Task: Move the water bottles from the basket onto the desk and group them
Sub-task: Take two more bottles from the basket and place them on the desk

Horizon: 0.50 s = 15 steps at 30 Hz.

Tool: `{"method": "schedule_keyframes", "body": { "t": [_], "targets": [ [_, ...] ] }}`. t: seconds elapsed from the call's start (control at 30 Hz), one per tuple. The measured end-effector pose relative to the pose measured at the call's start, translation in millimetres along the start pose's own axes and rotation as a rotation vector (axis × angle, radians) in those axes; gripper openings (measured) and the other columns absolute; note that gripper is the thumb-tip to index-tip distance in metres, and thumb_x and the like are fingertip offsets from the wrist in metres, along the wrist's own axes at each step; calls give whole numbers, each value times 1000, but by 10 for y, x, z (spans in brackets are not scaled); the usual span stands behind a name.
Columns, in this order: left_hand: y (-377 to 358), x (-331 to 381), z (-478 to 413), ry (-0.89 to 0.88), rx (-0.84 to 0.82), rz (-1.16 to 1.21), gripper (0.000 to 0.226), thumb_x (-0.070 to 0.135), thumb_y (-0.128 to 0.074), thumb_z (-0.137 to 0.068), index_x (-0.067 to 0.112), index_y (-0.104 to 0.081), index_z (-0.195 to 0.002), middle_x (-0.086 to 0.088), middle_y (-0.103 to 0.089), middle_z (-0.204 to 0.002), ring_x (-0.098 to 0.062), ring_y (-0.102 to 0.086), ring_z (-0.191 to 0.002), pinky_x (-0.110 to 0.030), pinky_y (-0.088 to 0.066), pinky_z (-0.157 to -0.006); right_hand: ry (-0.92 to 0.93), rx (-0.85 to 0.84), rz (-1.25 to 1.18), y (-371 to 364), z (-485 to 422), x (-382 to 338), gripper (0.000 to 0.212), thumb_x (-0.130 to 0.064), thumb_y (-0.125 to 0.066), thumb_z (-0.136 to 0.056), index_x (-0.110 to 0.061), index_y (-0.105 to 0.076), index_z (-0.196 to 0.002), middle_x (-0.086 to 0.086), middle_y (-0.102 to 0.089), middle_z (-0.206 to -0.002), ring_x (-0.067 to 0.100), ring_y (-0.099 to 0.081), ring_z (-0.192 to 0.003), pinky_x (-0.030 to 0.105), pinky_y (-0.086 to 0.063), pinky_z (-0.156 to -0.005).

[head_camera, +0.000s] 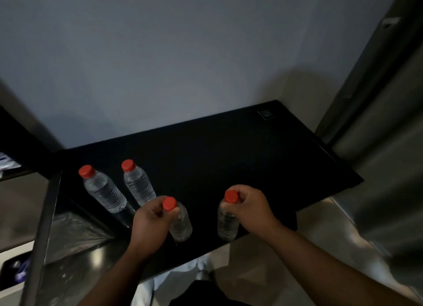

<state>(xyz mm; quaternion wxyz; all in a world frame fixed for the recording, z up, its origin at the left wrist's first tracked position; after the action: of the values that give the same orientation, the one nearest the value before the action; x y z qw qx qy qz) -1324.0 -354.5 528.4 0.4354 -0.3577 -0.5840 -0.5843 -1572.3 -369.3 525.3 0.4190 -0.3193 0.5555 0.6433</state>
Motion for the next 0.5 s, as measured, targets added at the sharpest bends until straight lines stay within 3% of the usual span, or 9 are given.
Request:
{"method": "schedule_keyframes", "body": {
  "t": [0.2, 0.3, 0.4, 0.5],
  "targets": [
    [-128, -91, -450, -40, -30, -119, 24, 17, -75, -78, 38, -66, -85, 21, -68, -88, 2, -65, -80, -11, -44, -65, -10, -88, 65, -101, -547, -53, 22, -7, -79, -71, -22, -69, -84, 0, -71, -85, 12, -69, -82, 29, -56, -77],
    [-153, -122, -469, -92, -36, -143, 30, 26, -78, -74, 46, -63, -90, 21, -66, -95, -1, -65, -89, -15, -46, -73, -12, -141, 126, -140, -677, 0, 30, -8, -81, -67, -27, -68, -87, -10, -70, -92, 1, -66, -87, 16, -52, -76],
    [-148, -364, -448, -13, -52, -126, 58, 39, -79, -64, 60, -51, -110, 24, -62, -112, 0, -60, -107, -21, -46, -91, -64, -303, 193, -252, -719, 204, 49, -11, -83, -69, -35, -60, -104, -24, -59, -101, -9, -59, -89, 3, -44, -73],
    [-242, -678, -391, 100, -118, -103, 88, 28, -87, -58, 65, -39, -122, 17, -55, -131, -2, -52, -122, -31, -44, -104, -138, -433, 188, -372, -693, 438, 67, -7, -87, -64, -41, -51, -110, -17, -59, -103, -7, -61, -87, 6, -48, -74]
  ]
}}
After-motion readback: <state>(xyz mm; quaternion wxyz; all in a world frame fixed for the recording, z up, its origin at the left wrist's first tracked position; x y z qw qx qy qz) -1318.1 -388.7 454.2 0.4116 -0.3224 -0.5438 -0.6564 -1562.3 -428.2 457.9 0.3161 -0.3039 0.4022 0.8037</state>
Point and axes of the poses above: each hand's wrist, its own z-axis away from the middle knuckle, its own y-axis out of the back of the hand, x = y × z, the point moved 10 cm from there along -z, towards the middle knuckle
